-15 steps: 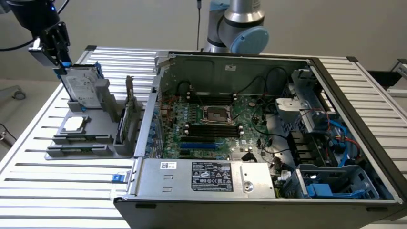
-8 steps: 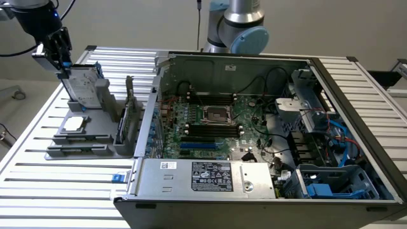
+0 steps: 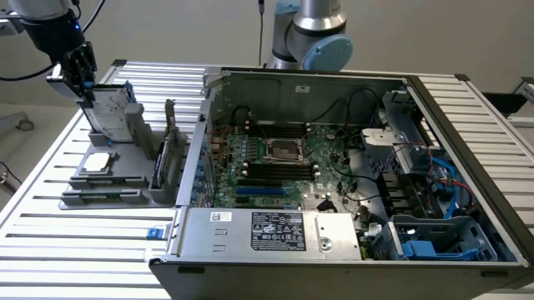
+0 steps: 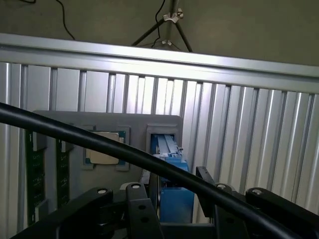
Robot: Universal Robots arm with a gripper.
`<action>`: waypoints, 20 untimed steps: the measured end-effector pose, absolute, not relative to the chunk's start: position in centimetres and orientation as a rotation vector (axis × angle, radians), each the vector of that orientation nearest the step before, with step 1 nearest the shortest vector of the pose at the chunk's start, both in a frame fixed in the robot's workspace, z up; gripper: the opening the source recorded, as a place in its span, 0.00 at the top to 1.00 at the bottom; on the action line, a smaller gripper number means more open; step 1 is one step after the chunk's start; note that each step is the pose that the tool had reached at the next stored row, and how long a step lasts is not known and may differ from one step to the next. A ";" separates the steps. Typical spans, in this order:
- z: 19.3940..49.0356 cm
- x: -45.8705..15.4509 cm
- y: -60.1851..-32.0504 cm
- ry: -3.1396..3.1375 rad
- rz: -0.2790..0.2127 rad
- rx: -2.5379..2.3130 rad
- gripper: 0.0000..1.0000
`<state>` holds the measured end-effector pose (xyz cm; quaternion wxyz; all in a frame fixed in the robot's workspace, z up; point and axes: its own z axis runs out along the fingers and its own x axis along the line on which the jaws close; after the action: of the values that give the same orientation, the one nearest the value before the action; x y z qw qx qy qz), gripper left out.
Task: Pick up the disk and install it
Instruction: 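Pick up the disk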
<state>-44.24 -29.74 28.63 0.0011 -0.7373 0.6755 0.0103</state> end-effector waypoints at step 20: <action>28.1 -44.1 -29.7 2.121 0.033 -2.315 0.52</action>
<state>-44.11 -29.73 28.06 0.0010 -0.7373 0.6755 0.0104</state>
